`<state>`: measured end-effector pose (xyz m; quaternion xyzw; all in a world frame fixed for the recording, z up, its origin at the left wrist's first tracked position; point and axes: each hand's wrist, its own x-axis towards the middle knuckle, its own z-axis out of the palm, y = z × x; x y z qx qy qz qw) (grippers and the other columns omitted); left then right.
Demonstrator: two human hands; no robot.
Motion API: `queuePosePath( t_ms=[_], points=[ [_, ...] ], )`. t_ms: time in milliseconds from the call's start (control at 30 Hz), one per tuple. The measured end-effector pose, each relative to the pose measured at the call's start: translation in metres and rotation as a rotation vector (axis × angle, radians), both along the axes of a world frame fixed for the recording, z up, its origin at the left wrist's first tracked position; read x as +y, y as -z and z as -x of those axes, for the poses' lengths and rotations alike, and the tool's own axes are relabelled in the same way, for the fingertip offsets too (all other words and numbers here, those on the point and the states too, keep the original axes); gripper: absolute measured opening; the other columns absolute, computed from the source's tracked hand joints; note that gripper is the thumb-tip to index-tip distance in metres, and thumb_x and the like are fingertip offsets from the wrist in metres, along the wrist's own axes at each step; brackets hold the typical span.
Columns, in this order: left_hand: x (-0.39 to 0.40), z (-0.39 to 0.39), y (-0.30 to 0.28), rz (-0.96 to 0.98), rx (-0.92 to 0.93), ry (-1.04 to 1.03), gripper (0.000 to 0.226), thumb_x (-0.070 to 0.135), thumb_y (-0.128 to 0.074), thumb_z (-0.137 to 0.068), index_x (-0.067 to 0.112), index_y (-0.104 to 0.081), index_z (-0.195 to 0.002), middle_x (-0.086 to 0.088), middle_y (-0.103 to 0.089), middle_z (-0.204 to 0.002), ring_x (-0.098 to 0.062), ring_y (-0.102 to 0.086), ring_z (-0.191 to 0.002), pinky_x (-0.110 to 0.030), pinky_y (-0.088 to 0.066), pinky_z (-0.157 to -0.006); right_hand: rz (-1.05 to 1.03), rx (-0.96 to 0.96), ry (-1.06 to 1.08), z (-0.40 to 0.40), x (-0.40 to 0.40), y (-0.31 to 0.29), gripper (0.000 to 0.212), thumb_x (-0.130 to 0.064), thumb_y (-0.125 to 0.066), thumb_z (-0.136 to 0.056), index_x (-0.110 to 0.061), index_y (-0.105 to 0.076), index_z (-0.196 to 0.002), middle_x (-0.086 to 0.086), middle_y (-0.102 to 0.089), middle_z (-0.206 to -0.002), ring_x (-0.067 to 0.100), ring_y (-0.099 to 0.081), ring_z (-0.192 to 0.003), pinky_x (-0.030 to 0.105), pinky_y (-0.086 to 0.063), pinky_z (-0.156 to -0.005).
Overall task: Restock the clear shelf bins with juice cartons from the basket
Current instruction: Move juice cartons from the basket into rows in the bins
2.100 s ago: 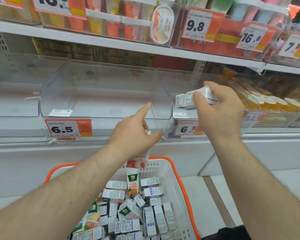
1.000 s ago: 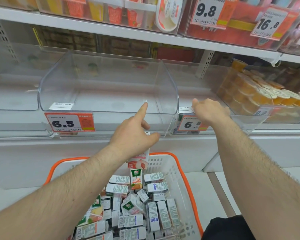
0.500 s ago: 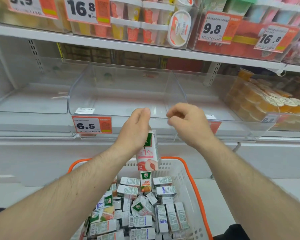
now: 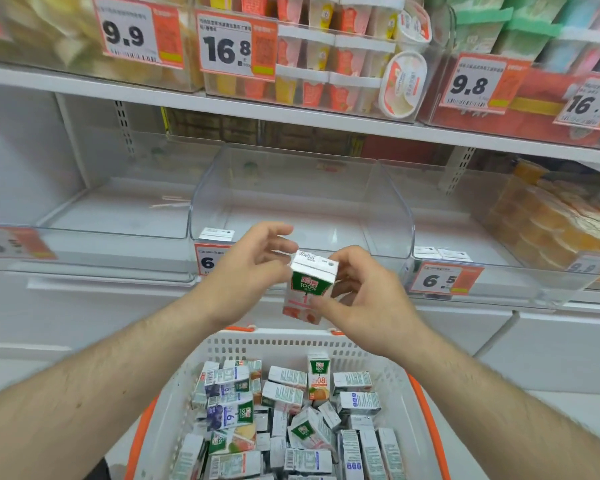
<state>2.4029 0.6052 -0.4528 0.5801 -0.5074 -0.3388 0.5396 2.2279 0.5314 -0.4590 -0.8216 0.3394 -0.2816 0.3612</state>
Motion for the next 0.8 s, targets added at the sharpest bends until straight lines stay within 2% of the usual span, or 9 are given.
queuePosePath(
  t_ms=[100,167,267,400,467,533,667,733,800],
  points=[
    [0.016,-0.017,0.008,-0.081,-0.279,0.074,0.063,0.026,-0.072,-0.069,0.047,-0.045,-0.123,0.024,-0.057,-0.123,0.005,-0.052,-0.115,-0.028,-0.051,-0.09,-0.051,-0.075,0.016,-0.019,0.007,-0.002,0.038,-0.021,-0.084,-0.074,-0.035,-0.054,-0.094,-0.011,-0.069,-0.089,0.006,-0.067,-0.08,0.032,-0.058,-0.07],
    [0.023,-0.023,0.01,-0.076,-0.38,0.074,0.06,0.026,-0.077,-0.072,0.051,-0.046,-0.118,0.027,-0.059,-0.114,0.008,-0.057,-0.105,-0.02,-0.051,-0.082,-0.075,-0.128,0.012,-0.036,0.015,-0.004,0.04,-0.013,-0.083,-0.074,-0.032,-0.054,-0.094,-0.008,-0.071,-0.087,0.008,-0.069,-0.078,0.034,-0.059,-0.07],
    [0.032,-0.033,0.009,0.015,-0.347,-0.069,0.05,0.026,-0.081,-0.071,0.045,-0.052,-0.108,0.019,-0.066,-0.103,0.003,-0.065,-0.091,-0.02,-0.054,-0.074,-0.111,-0.2,-0.008,-0.066,0.027,-0.011,0.039,-0.006,-0.081,-0.074,-0.027,-0.054,-0.093,-0.004,-0.072,-0.086,0.01,-0.07,-0.074,0.035,-0.059,-0.069],
    [0.052,-0.069,0.002,0.076,-0.331,-0.275,0.042,0.018,-0.076,-0.074,0.046,-0.052,-0.094,0.025,-0.067,-0.091,0.008,-0.063,-0.08,-0.008,-0.045,-0.062,-0.116,-0.17,-0.1,-0.117,0.04,-0.029,0.039,-0.011,-0.079,-0.076,-0.025,-0.054,-0.103,-0.007,-0.072,-0.089,0.009,-0.069,-0.076,0.034,-0.059,-0.071],
    [0.064,-0.092,0.0,0.081,-0.277,-0.32,0.043,0.014,-0.075,-0.076,0.044,-0.055,-0.099,0.028,-0.066,-0.091,0.008,-0.063,-0.078,-0.007,-0.044,-0.062,-0.079,-0.127,-0.175,-0.146,0.045,-0.039,0.043,-0.013,-0.076,-0.079,-0.03,-0.057,-0.114,-0.011,-0.072,-0.093,0.005,-0.069,-0.079,0.032,-0.057,-0.075],
    [0.076,-0.116,-0.002,0.098,-0.213,-0.377,0.049,0.013,-0.077,-0.076,0.04,-0.057,-0.111,0.021,-0.068,-0.093,0.009,-0.063,-0.08,-0.008,-0.044,-0.065,0.002,-0.092,-0.234,-0.176,0.05,-0.05,0.036,-0.011,-0.074,-0.081,-0.035,-0.064,-0.107,-0.015,-0.072,-0.091,0.002,-0.068,-0.082,0.028,-0.056,-0.077],
    [0.097,-0.168,0.001,0.201,-0.045,-0.704,0.063,0.044,-0.07,-0.068,0.031,-0.05,-0.126,0.013,-0.055,-0.121,0.001,-0.056,-0.104,-0.013,-0.041,-0.084,0.074,-0.132,-0.259,-0.241,0.057,-0.067,0.026,-0.013,-0.075,-0.081,-0.032,-0.066,-0.096,-0.012,-0.072,-0.087,0.007,-0.067,-0.08,0.028,-0.055,-0.076],
    [0.103,-0.198,0.009,0.227,0.218,-0.946,0.057,0.033,-0.068,-0.071,0.024,-0.049,-0.124,0.005,-0.053,-0.124,-0.009,-0.057,-0.101,-0.02,-0.04,-0.079,0.085,-0.124,-0.273,-0.278,0.056,-0.069,0.024,-0.015,-0.075,-0.081,-0.03,-0.066,-0.096,-0.012,-0.071,-0.089,0.007,-0.066,-0.082,0.026,-0.053,-0.076],
    [0.109,-0.223,0.019,0.108,0.38,-1.128,0.059,0.021,-0.07,-0.075,0.02,-0.046,-0.129,0.0,-0.049,-0.13,-0.015,-0.054,-0.098,-0.025,-0.037,-0.074,0.078,-0.078,-0.294,-0.317,0.052,-0.063,0.024,-0.015,-0.075,-0.081,-0.026,-0.068,-0.101,-0.008,-0.071,-0.093,0.011,-0.066,-0.087,0.027,-0.052,-0.078]
  ],
)
